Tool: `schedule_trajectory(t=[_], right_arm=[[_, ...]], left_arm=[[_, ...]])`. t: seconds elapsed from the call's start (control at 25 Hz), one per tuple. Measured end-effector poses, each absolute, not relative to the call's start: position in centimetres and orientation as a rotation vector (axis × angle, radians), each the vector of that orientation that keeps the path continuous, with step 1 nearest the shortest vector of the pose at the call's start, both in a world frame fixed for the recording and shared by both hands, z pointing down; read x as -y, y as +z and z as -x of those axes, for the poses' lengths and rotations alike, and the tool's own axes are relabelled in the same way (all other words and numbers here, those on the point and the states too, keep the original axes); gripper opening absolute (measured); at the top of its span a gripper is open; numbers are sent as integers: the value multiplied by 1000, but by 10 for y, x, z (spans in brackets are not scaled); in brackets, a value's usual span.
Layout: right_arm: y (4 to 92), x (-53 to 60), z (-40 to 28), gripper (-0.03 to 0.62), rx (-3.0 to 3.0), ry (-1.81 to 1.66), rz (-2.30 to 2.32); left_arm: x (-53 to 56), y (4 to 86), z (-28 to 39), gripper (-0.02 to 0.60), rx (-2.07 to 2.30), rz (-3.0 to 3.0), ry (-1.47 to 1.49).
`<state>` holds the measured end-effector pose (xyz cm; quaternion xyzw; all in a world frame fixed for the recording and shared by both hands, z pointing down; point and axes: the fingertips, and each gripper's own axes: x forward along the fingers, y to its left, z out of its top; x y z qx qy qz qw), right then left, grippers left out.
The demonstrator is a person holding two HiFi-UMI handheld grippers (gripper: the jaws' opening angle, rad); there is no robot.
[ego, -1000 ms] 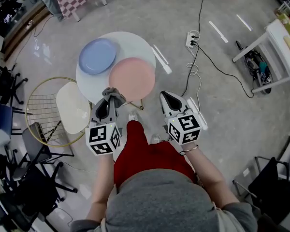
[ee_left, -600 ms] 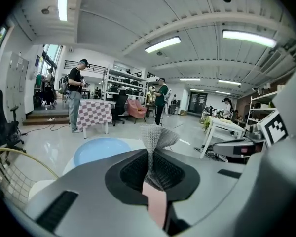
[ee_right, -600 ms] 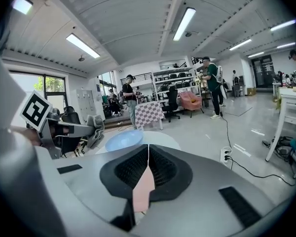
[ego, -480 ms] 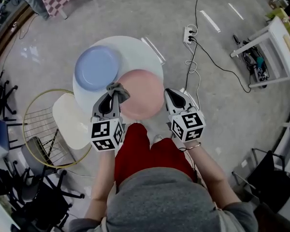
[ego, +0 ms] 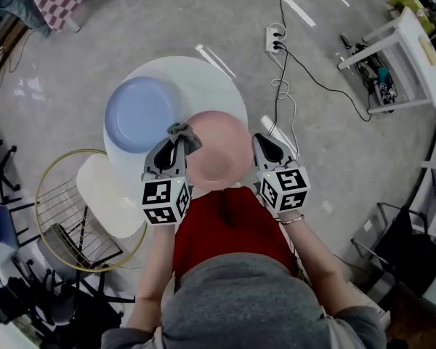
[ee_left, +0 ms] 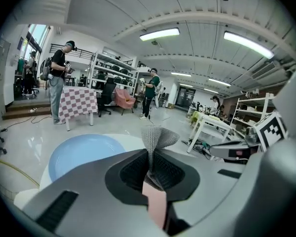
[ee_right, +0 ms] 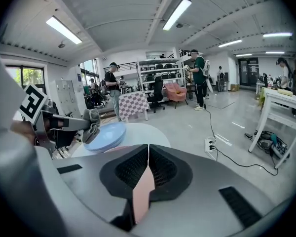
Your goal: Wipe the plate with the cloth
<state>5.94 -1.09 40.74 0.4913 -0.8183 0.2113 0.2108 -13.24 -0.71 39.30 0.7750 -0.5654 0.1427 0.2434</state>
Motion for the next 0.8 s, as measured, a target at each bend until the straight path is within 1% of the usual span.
schedule_trajectory(t=[0.36, 0.8], right_arm=[[435, 12, -74, 29, 2207, 677, -1353], [488, 6, -87, 31, 2097, 840, -1232]], left_arm=[[24, 419, 105, 37, 1438, -2126, 492], [34, 452, 62, 37, 1314, -2103, 585]])
